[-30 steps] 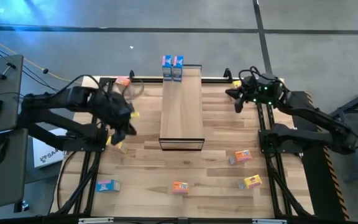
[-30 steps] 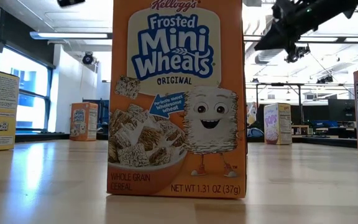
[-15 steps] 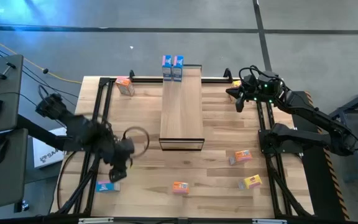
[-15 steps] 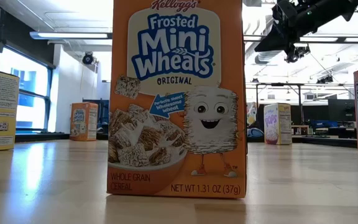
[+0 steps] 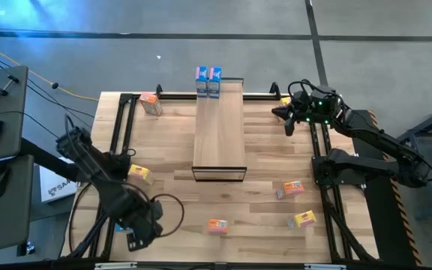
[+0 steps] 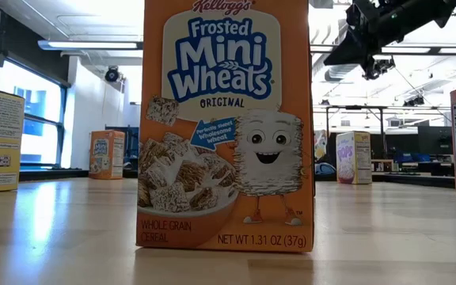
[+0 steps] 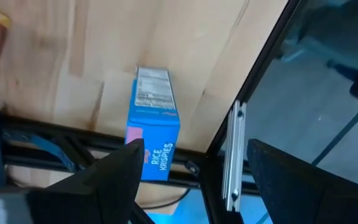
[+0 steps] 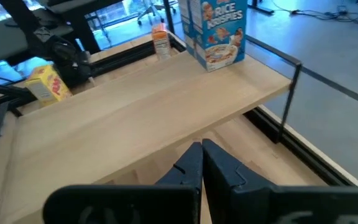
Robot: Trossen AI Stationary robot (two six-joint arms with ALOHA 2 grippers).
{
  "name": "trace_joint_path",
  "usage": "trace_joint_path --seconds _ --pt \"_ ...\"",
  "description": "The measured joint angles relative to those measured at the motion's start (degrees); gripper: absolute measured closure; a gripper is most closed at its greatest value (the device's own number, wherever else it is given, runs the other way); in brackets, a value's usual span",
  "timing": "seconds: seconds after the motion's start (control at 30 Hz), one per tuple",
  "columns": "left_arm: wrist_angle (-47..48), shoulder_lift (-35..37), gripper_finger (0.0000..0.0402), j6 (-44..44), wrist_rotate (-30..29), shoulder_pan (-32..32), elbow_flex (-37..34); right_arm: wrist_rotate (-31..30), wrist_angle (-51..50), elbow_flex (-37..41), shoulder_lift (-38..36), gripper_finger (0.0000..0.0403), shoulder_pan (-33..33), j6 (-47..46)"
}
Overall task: Stack cereal on shelf
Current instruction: Put the blue cereal box on the shelf aligned with the blue cereal boxes
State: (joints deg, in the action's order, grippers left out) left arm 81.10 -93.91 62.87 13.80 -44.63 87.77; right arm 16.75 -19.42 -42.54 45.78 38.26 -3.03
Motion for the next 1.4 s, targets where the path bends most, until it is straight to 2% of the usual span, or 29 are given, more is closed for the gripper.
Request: trace_joint_path --seconds 0.3,0.8,1.13,1.4 --pt "-3.24 -1.92 0.0124 1.05 -0.37 -3.27 -1.91 0.46 0.0 0.0 0.0 0.0403 -0.02 -1.0" --pt "-4.6 -1.81 0.0124 4.58 -1.84 -3.94 -9.01 0.44 -0.05 0.0 0.0 0.0403 -0.02 -1.0" --pt "-8.08 -1.61 0.0124 4.61 -1.77 -4.19 -9.99 0.43 -0.05 0.0 0.01 0.0403 -0.02 -1.0" --pt "-8.77 -1.61 0.0159 5.95 -1.68 -5.38 -9.99 0.4 -0.03 0.0 0.02 0.0403 -0.02 -0.94"
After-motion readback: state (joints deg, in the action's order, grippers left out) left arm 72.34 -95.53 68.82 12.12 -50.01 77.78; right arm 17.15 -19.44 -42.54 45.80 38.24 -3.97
